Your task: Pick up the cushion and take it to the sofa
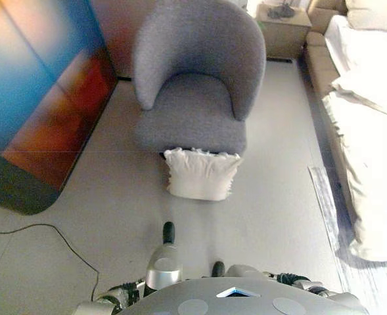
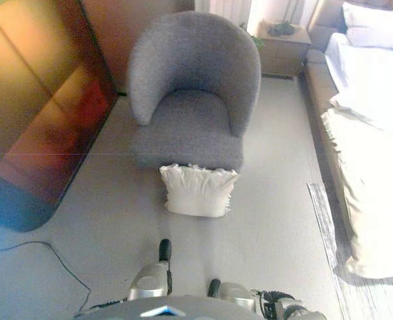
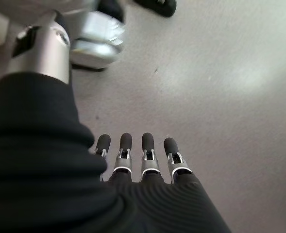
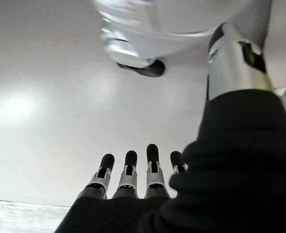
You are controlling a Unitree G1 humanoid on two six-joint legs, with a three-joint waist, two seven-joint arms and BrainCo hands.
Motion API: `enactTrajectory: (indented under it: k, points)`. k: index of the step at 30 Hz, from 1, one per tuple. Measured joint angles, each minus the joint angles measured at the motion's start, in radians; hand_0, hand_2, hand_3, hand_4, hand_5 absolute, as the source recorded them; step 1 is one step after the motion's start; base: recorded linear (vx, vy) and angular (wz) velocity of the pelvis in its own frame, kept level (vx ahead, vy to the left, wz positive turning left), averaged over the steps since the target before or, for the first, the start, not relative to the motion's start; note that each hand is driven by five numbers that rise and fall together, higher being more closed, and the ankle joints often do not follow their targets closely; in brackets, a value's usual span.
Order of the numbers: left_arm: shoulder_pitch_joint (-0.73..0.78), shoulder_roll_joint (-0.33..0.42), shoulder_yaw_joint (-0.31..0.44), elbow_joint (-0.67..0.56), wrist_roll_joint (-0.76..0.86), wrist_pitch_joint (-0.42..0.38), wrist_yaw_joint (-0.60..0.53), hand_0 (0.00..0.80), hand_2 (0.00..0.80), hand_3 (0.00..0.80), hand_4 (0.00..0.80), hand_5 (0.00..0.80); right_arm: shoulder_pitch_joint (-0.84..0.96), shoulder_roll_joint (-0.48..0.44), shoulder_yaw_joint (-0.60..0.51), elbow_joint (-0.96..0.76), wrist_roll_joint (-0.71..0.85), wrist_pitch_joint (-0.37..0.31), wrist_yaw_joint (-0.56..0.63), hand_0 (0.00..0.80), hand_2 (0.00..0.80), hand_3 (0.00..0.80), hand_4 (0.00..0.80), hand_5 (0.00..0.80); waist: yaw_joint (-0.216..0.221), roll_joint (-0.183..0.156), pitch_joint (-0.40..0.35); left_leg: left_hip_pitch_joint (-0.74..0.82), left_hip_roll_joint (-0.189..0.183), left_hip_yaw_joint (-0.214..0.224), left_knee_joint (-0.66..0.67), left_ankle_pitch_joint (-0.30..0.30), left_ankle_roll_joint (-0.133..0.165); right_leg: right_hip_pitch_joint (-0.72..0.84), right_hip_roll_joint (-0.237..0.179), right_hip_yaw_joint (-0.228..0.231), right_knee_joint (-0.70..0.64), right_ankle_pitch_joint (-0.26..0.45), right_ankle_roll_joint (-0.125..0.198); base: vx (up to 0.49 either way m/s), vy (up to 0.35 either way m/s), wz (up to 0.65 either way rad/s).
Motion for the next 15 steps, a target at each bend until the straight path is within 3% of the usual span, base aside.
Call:
enactTrajectory:
  k: [2,4,5,7,9,10,13,15]
  points:
    - [0.016,-0.010,0.001,0.003,-0.001,0.015,0.001,0.000,0.000,0.000,0.000,0.000,-0.002,-0.007,0.007,-0.001,-0.001,0.000,-0.009,0.000,0.000,0.000,0.000,0.000,-0.004,0.021,-0.011,0.006,0.016,0.000,0.073,-0.021,-0.017,0.010,-0.031,0.025,-0.004,-0.018,0.030,0.465,0.189,-0.55]
    - [0.024,-0.016,0.002,-0.006,-0.002,0.012,0.002,0.000,0.000,0.000,0.000,0.000,0.003,0.001,0.011,0.008,-0.001,0.002,-0.014,0.000,0.000,0.000,0.000,0.000,-0.007,0.029,-0.021,0.035,-0.022,0.049,0.082,0.014,0.020,0.027,-0.073,0.018,0.047,-0.038,0.061,0.463,0.201,-0.59]
    - [0.032,-0.006,0.002,-0.024,-0.003,0.013,0.002,0.000,0.000,0.000,0.000,0.000,0.005,0.010,0.009,0.009,-0.001,0.001,-0.019,0.000,0.000,0.000,0.000,0.000,-0.010,0.028,-0.024,0.060,-0.039,0.060,0.072,0.023,0.033,0.031,-0.082,0.012,0.088,-0.058,0.060,0.558,0.222,-0.62]
    - [0.035,0.035,0.003,-0.038,-0.004,0.013,0.002,0.000,0.000,0.000,0.000,0.000,0.010,0.033,0.010,0.015,-0.003,0.001,-0.018,0.000,0.000,0.000,0.000,0.000,-0.009,-0.024,-0.059,0.076,-0.107,0.065,0.069,0.022,0.109,0.048,-0.120,-0.024,0.084,-0.090,0.065,0.498,0.198,-0.46]
    - [0.000,0.074,0.007,-0.041,-0.004,0.013,0.002,0.000,0.000,0.000,0.000,0.000,0.013,0.061,0.005,0.023,-0.018,0.000,-0.015,0.000,0.000,0.000,0.000,0.000,-0.016,-0.076,-0.071,0.053,-0.146,0.065,0.127,-0.023,0.122,0.073,-0.165,-0.036,0.038,-0.099,0.121,0.453,0.203,-0.04]
    - [-0.025,0.076,0.011,-0.040,-0.004,0.013,0.003,0.000,0.000,0.000,0.000,0.000,0.012,0.068,-0.004,0.032,-0.019,-0.001,-0.016,0.000,0.000,0.000,0.000,0.000,-0.015,-0.087,-0.077,0.032,-0.153,0.062,0.165,-0.053,0.126,0.073,-0.172,-0.037,0.042,-0.095,0.128,0.471,0.219,0.11]
    - [-0.060,0.056,0.021,-0.040,-0.003,0.016,0.003,0.000,0.000,0.000,0.000,0.000,0.009,0.060,-0.011,0.032,-0.019,-0.013,-0.014,0.000,0.000,0.000,0.000,0.000,-0.026,-0.070,-0.091,0.038,-0.161,0.049,0.151,-0.066,0.140,0.007,-0.180,-0.041,0.187,-0.092,0.131,0.396,0.192,0.16]
    - [-0.082,0.055,0.020,-0.039,-0.002,0.025,0.003,0.000,0.000,0.000,0.000,0.000,0.000,0.059,-0.011,0.020,-0.018,-0.027,-0.011,0.000,0.000,0.000,0.000,0.000,-0.029,-0.074,-0.101,0.047,-0.174,0.043,0.127,-0.066,0.153,-0.073,-0.200,-0.045,0.353,-0.086,0.136,0.346,0.159,0.14]
